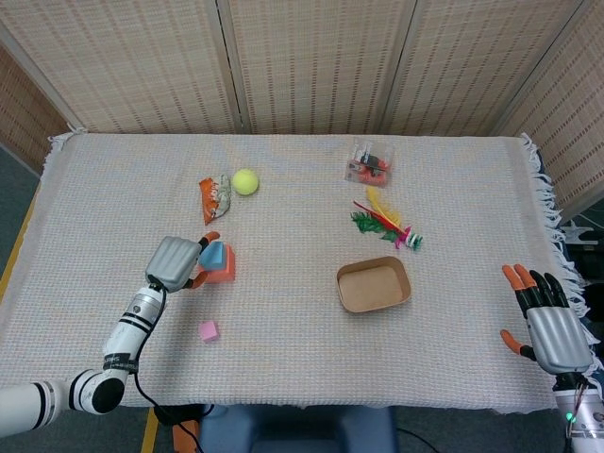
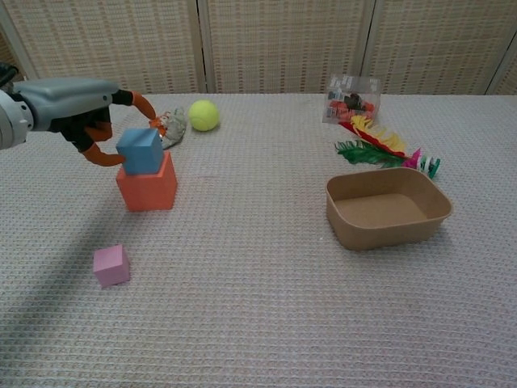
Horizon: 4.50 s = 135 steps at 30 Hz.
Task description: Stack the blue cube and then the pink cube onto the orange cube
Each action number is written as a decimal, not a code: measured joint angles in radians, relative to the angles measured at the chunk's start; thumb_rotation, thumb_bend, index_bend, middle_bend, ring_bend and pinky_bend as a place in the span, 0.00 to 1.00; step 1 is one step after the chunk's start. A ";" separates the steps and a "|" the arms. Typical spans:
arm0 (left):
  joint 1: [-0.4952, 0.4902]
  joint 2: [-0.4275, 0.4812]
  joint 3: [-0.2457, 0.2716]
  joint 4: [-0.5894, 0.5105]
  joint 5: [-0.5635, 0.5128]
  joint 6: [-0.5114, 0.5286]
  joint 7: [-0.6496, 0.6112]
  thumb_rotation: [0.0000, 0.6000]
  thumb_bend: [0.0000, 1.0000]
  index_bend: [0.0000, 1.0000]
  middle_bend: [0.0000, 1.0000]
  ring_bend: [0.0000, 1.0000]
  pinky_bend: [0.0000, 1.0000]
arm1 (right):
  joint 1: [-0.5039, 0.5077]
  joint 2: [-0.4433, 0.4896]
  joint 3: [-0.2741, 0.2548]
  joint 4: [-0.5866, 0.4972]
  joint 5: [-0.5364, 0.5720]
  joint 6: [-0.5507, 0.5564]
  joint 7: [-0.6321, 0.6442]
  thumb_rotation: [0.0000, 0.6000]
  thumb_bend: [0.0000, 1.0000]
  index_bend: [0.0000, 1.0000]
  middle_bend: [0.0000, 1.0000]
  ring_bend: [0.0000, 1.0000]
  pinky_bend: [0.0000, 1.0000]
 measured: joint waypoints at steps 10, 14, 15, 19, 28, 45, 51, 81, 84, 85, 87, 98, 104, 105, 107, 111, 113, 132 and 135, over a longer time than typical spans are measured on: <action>0.178 0.046 0.127 -0.153 0.221 0.126 -0.248 1.00 0.32 0.17 1.00 1.00 1.00 | -0.014 0.020 -0.009 -0.011 -0.039 0.034 0.036 1.00 0.14 0.00 0.00 0.00 0.00; 0.260 0.052 0.220 -0.174 0.316 0.135 -0.351 1.00 0.32 0.17 1.00 1.00 1.00 | -0.014 0.023 -0.019 -0.015 -0.061 0.033 0.044 1.00 0.14 0.00 0.00 0.00 0.00; 0.273 0.048 0.238 -0.172 0.332 0.134 -0.358 1.00 0.32 0.18 1.00 1.00 1.00 | -0.013 0.024 -0.022 -0.017 -0.068 0.033 0.045 1.00 0.14 0.00 0.00 0.00 0.00; 0.299 0.011 0.269 -0.136 0.370 0.128 -0.361 1.00 0.32 0.20 1.00 1.00 1.00 | -0.013 0.029 -0.030 -0.022 -0.078 0.029 0.051 1.00 0.14 0.00 0.00 0.00 0.00; 0.347 -0.112 0.259 -0.030 0.424 0.169 -0.352 1.00 0.32 0.19 1.00 1.00 1.00 | -0.010 0.028 -0.034 -0.023 -0.082 0.019 0.041 1.00 0.14 0.00 0.00 0.00 0.00; 0.341 -0.233 0.158 0.078 0.318 0.096 -0.298 1.00 0.32 0.19 1.00 1.00 1.00 | -0.013 0.034 -0.034 -0.025 -0.078 0.020 0.039 1.00 0.14 0.00 0.00 0.00 0.00; 0.338 -0.234 0.153 0.080 0.305 0.084 -0.269 1.00 0.32 0.20 1.00 1.00 1.00 | -0.012 0.038 -0.036 -0.029 -0.079 0.017 0.038 1.00 0.14 0.00 0.00 0.00 0.00; 0.401 -0.260 0.152 0.122 0.335 0.195 -0.107 1.00 0.32 0.31 1.00 1.00 1.00 | -0.009 0.037 -0.039 -0.032 -0.079 0.007 0.028 1.00 0.13 0.00 0.00 0.00 0.00; 0.401 -0.256 0.153 0.113 0.333 0.187 -0.102 1.00 0.31 0.32 1.00 1.00 1.00 | -0.009 0.035 -0.038 -0.032 -0.078 0.007 0.026 1.00 0.13 0.00 0.00 0.00 0.00; 0.401 -0.254 0.152 0.108 0.331 0.184 -0.101 1.00 0.32 0.33 1.00 1.00 1.00 | -0.009 0.034 -0.038 -0.032 -0.078 0.007 0.026 1.00 0.14 0.00 0.00 0.00 0.00; 0.401 -0.253 0.150 0.105 0.331 0.184 -0.101 1.00 0.32 0.37 1.00 1.00 1.00 | -0.009 0.034 -0.039 -0.032 -0.078 0.007 0.025 1.00 0.14 0.00 0.00 0.00 0.00; 0.403 -0.259 0.142 0.127 0.337 0.181 -0.110 1.00 0.32 0.51 1.00 1.00 1.00 | -0.009 0.036 -0.041 -0.033 -0.077 0.003 0.024 1.00 0.14 0.00 0.00 0.00 0.00; 0.405 -0.253 0.143 0.129 0.379 0.206 -0.120 1.00 0.36 0.51 1.00 1.00 1.00 | -0.007 0.038 -0.042 -0.036 -0.076 -0.004 0.022 1.00 0.14 0.00 0.00 0.00 0.00; 0.405 -0.249 0.143 0.126 0.387 0.212 -0.123 1.00 0.36 0.51 1.00 1.00 1.00 | -0.007 0.037 -0.042 -0.036 -0.075 -0.004 0.023 1.00 0.14 0.00 0.00 0.00 0.00; 0.406 -0.235 0.141 0.110 0.394 0.218 -0.128 1.00 0.37 0.51 1.00 1.00 1.00 | -0.007 0.037 -0.042 -0.036 -0.075 -0.004 0.023 1.00 0.14 0.00 0.00 0.00 0.00; 0.403 -0.186 0.131 0.062 0.396 0.217 -0.127 1.00 0.37 0.51 1.00 1.00 1.00 | -0.007 0.037 -0.042 -0.036 -0.075 -0.004 0.024 1.00 0.13 0.00 0.00 0.00 0.00; 0.395 -0.146 0.121 0.024 0.388 0.205 -0.126 1.00 0.37 0.51 1.00 1.00 1.00 | -0.007 0.037 -0.041 -0.036 -0.073 -0.004 0.023 1.00 0.14 0.00 0.00 0.00 0.00; 0.194 0.142 -0.136 -0.236 -0.011 0.035 -0.022 1.00 0.38 0.51 1.00 1.00 1.00 | 0.003 0.019 -0.032 -0.032 -0.039 -0.029 -0.014 1.00 0.14 0.00 0.00 0.00 0.00; 0.156 0.157 -0.152 -0.253 -0.047 0.025 -0.002 1.00 0.38 0.51 1.00 1.00 1.00 | 0.006 0.015 -0.032 -0.031 -0.035 -0.037 -0.021 1.00 0.14 0.00 0.00 0.00 0.00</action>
